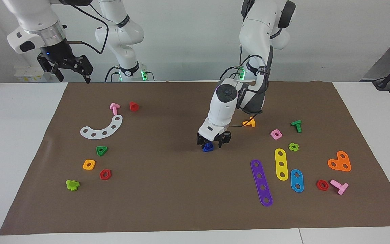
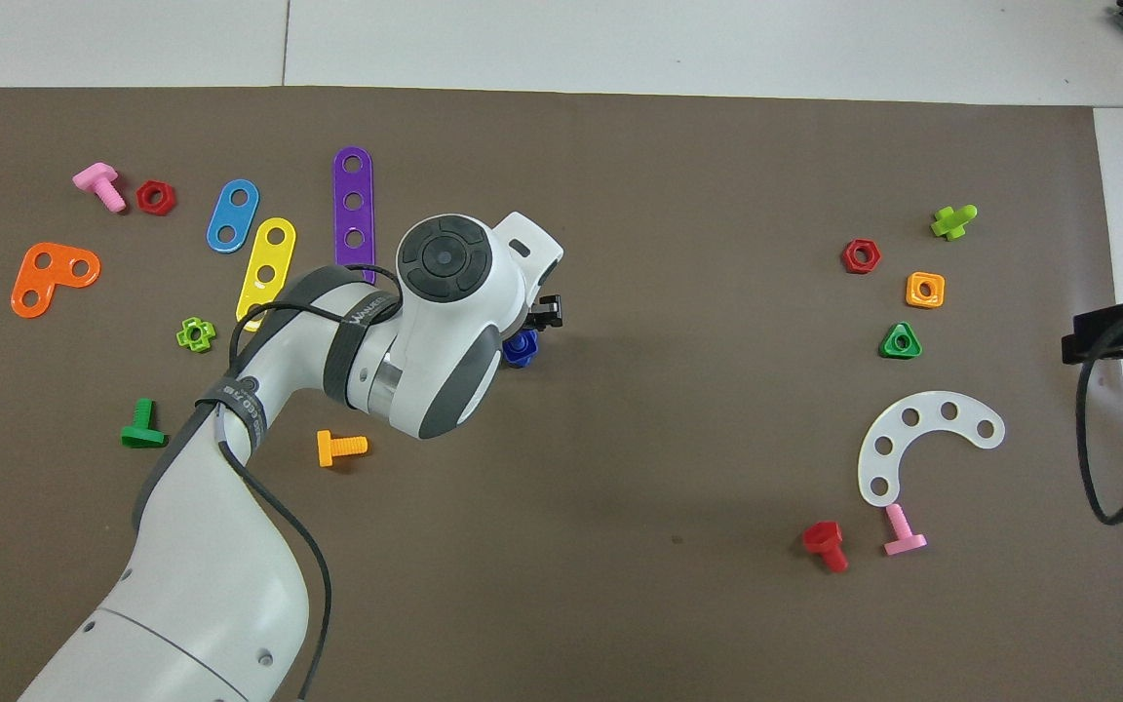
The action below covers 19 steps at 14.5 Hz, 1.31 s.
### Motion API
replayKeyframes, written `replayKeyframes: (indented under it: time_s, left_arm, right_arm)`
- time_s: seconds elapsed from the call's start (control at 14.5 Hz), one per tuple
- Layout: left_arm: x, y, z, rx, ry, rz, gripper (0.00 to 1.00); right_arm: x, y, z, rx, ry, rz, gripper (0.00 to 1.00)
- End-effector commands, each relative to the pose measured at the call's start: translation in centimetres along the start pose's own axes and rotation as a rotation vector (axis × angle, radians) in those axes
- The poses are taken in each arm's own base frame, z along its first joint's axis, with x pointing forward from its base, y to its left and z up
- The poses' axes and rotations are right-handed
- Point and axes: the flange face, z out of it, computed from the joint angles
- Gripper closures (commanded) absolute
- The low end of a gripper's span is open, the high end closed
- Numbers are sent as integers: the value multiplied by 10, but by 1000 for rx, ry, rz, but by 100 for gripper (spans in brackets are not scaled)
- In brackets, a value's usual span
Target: Unscrew and place screws in storage area
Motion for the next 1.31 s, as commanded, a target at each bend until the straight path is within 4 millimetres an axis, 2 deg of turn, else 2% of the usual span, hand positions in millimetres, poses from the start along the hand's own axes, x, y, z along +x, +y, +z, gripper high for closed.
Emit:
replayKeyframes:
  time_s: [0.0, 0.83, 1.03, 1.24]
  left_arm:
    - [-14, 2, 12, 3, 7, 0, 23]
    - [-18, 0, 19, 0, 7, -56, 39]
    - [-17, 0, 18, -1, 8, -64, 47]
    - [-17, 0, 18, -2, 7, -65, 61]
  right_arm:
    - [-4, 1, -2, 18, 2, -21, 0]
    - [-4, 1, -2, 18, 2, -20, 0]
    - [-4, 1, -2, 18, 2, -21, 0]
    - [-4, 1, -2, 18, 2, -20, 0]
